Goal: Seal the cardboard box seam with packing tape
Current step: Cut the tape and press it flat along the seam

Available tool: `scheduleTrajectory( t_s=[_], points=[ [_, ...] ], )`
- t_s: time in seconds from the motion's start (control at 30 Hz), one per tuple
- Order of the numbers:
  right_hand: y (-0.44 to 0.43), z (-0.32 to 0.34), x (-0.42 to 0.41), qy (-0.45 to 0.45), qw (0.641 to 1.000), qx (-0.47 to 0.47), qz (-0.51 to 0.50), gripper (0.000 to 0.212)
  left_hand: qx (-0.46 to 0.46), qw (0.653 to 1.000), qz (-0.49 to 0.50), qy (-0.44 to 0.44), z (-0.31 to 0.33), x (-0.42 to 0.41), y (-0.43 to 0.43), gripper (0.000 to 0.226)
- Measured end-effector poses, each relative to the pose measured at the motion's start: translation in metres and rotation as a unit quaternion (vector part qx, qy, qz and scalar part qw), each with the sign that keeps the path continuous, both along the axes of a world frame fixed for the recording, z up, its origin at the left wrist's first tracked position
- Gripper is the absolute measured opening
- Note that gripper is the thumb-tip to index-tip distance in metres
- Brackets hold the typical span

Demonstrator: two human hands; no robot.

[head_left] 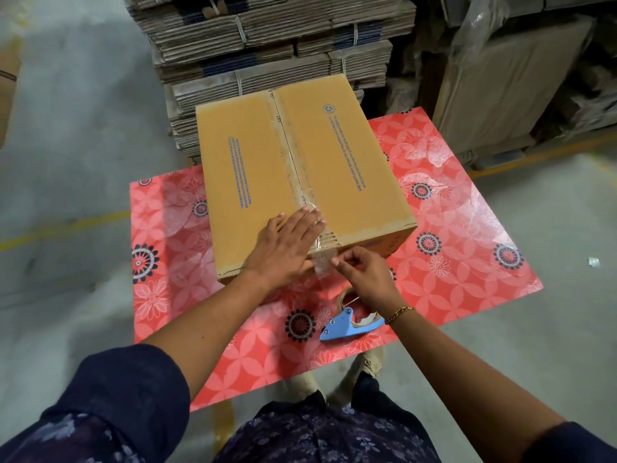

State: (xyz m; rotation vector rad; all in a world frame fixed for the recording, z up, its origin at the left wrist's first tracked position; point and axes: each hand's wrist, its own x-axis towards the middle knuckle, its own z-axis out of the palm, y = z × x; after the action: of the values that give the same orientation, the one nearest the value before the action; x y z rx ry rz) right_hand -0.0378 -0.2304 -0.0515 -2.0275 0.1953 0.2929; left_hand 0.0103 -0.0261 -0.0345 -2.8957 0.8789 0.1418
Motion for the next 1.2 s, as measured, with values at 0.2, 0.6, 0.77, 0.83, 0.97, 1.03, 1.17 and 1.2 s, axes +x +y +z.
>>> scheduleTrajectory(
  t_s=[0.2, 0.6, 0.77, 0.83, 0.97, 1.03, 1.17, 1.2],
  points=[
    [0.001, -0.004, 0.002, -0.014, 0.999, -0.037, 0.0, 0.016, -0.009, 1.0, -0.005, 0.019, -0.002, 0.002, 0.001, 0.087],
    [0.01, -0.014, 0.002, -0.071, 0.99, -0.117, -0.018, 0.02, -0.058, 0.998, 0.019, -0.013, -0.004, 0.002, -0.002, 0.072],
    [0.017, -0.016, -0.001, -0.09, 0.983, -0.146, -0.061, 0.017, -0.062, 0.998, 0.013, -0.029, -0.008, 0.002, -0.002, 0.07],
    [0.02, -0.015, -0.002, -0.094, 0.983, -0.141, -0.076, 0.017, -0.052, 0.998, 0.01, -0.029, -0.01, 0.002, -0.002, 0.071],
    [0.014, -0.024, 0.0, -0.06, 0.972, -0.219, -0.056, 0.025, -0.032, 0.999, 0.006, -0.032, -0.01, 0.003, -0.001, 0.072],
    [-0.003, -0.027, 0.0, -0.016, 0.96, -0.279, -0.029, 0.027, -0.028, 0.999, 0.004, -0.025, -0.008, 0.003, -0.001, 0.072],
    [-0.034, -0.004, -0.013, -0.211, 0.917, -0.327, 0.082, 0.025, -0.027, 1.0, 0.002, -0.012, -0.008, 0.003, -0.001, 0.072],
    [-0.036, 0.004, -0.013, -0.276, 0.893, -0.343, 0.097, 0.028, -0.025, 1.0, 0.002, -0.011, -0.008, 0.003, -0.001, 0.072]
  ],
)
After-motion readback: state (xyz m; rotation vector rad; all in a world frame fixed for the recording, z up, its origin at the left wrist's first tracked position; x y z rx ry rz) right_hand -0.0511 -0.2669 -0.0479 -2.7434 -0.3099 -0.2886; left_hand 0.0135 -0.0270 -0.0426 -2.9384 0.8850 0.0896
